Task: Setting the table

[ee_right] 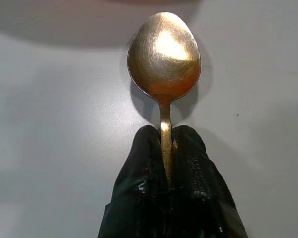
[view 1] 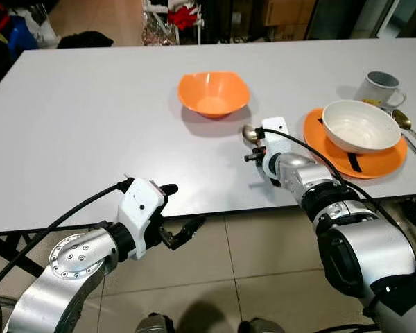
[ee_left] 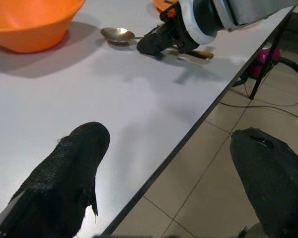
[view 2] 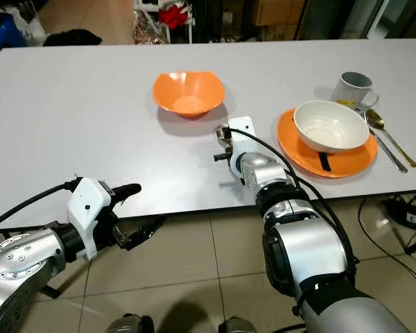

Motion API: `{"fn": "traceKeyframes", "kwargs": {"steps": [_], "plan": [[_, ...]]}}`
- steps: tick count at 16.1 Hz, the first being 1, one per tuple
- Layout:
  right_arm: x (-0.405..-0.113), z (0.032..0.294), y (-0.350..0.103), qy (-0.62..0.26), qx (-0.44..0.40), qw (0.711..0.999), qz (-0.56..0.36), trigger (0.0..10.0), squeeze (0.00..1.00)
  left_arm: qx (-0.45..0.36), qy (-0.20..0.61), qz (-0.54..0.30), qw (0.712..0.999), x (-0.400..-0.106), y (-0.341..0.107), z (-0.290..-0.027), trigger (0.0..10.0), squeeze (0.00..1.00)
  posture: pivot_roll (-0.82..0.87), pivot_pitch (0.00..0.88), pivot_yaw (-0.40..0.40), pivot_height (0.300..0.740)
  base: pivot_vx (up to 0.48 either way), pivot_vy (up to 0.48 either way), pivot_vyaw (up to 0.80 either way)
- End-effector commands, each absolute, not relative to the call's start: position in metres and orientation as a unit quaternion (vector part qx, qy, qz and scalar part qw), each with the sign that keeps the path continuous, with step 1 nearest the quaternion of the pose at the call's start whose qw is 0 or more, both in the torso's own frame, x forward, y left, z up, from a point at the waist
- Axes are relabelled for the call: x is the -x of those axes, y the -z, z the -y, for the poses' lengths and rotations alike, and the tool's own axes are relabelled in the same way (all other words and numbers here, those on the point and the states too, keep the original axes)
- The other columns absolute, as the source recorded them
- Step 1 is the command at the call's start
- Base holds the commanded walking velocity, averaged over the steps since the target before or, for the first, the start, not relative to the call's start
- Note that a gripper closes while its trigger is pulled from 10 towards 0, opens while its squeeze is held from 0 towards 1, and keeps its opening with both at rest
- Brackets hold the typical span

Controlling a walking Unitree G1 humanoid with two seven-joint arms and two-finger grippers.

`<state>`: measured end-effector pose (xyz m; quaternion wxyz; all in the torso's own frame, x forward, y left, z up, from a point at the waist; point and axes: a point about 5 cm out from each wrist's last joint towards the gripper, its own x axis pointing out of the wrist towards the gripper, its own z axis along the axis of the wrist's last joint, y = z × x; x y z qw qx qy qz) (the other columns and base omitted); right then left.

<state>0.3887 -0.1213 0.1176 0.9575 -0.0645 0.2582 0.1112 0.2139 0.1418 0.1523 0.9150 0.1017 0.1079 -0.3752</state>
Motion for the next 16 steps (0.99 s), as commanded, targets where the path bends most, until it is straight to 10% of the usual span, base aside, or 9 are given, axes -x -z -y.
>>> {"fn": "traceKeyframes", "kwargs": {"steps": [1, 2, 3, 12, 16], "plan": [[-0.387, 0.12, -0.114, -0.11, 0.068, 0.954, -0.272, 10.0, 0.0, -0.107, 0.373, -0.104, 0.916, -0.213, -0.156, -0.143, 10.0, 0.0, 0.02, 0.136, 0.007, 0.74, 0.0, 0.0, 0.0], [-0.387, 0.12, -0.114, -0.109, 0.064, 0.954, -0.272, 10.0, 0.71, -0.107, 0.372, -0.104, 0.916, -0.214, -0.156, -0.143, 10.0, 0.0, 0.02, 0.133, 0.005, 0.74, 0.0, 0.0, 0.0], [-0.387, 0.12, -0.115, -0.109, 0.058, 0.954, -0.272, 10.0, 1.0, -0.107, 0.371, -0.104, 0.917, -0.215, -0.157, -0.144, 10.0, 0.0, 0.02, 0.133, 0.005, 0.74, 0.0, 0.0, 0.0], [-0.394, 0.119, -0.158, -0.149, -0.02, 0.972, -0.181, 10.0, 1.0, -0.042, 0.282, -0.022, 0.958, -0.223, -0.177, -0.152, 10.0, 0.0, -0.02, 0.017, 0.036, 0.74, 0.0, 0.0, 0.0], [-0.323, 0.124, -0.174, -0.182, -0.037, 0.982, -0.023, 10.0, 1.0, -0.061, 0.105, -0.019, 0.992, -0.217, -0.168, -0.164, 10.0, 0.0, -0.05, 0.0, 0.085, 0.74, 0.0, 0.0, 0.15]]}}
